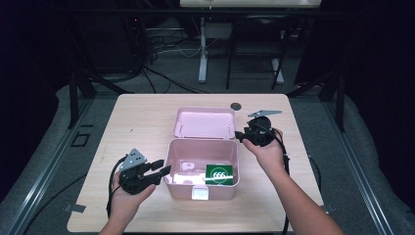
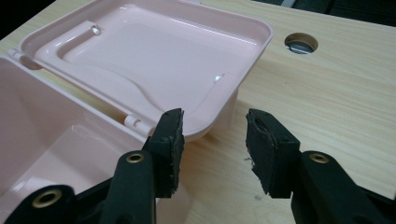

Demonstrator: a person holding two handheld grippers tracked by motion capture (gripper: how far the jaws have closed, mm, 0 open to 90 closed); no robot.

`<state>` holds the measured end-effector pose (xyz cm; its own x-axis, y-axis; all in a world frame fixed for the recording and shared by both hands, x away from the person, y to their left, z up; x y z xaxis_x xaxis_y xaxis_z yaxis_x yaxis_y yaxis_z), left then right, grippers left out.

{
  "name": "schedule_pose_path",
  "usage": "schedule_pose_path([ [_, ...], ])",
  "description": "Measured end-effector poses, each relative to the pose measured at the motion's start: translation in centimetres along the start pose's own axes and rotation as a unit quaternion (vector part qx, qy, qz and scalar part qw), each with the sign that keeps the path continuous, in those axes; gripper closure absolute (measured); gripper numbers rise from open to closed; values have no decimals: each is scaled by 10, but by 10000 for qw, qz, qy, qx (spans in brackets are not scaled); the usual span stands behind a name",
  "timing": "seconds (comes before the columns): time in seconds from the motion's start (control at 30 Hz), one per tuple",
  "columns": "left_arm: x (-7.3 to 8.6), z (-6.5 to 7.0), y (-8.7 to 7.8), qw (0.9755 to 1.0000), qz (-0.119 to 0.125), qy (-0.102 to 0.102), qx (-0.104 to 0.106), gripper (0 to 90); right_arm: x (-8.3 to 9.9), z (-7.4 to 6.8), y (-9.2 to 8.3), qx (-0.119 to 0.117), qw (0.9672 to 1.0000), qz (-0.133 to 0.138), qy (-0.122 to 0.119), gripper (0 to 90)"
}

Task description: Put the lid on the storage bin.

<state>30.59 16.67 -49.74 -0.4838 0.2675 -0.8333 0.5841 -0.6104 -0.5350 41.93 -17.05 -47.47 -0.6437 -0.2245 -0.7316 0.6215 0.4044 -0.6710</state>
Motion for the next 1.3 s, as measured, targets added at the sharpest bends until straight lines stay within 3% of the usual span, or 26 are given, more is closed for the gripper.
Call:
schedule_pose_path([
  [0.37,5,0,4,9999,-111,48,-97,686,-20,6,17,142,9998,-94,120,577],
  [0.83,8,5,-1,9998,-67,60,-157,726,-40,6,42,320,9989,-222,251,618],
  [1.3,11,7,-2,10000,-14,25,-59,710,-52,15,68,451,9952,-510,706,710],
])
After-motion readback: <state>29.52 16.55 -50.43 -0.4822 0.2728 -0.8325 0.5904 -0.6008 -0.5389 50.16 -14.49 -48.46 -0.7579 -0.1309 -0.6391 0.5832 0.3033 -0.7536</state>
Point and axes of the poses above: each handheld gripper's, and its own axes: y roughly forward along the jaws, x roughly out of its underside, z roughly to its right, the point moved 3 cm from there along y, roughly forward along the jaws, and after that the axes turned 2 degrees about -z, right-handed, at the moved point
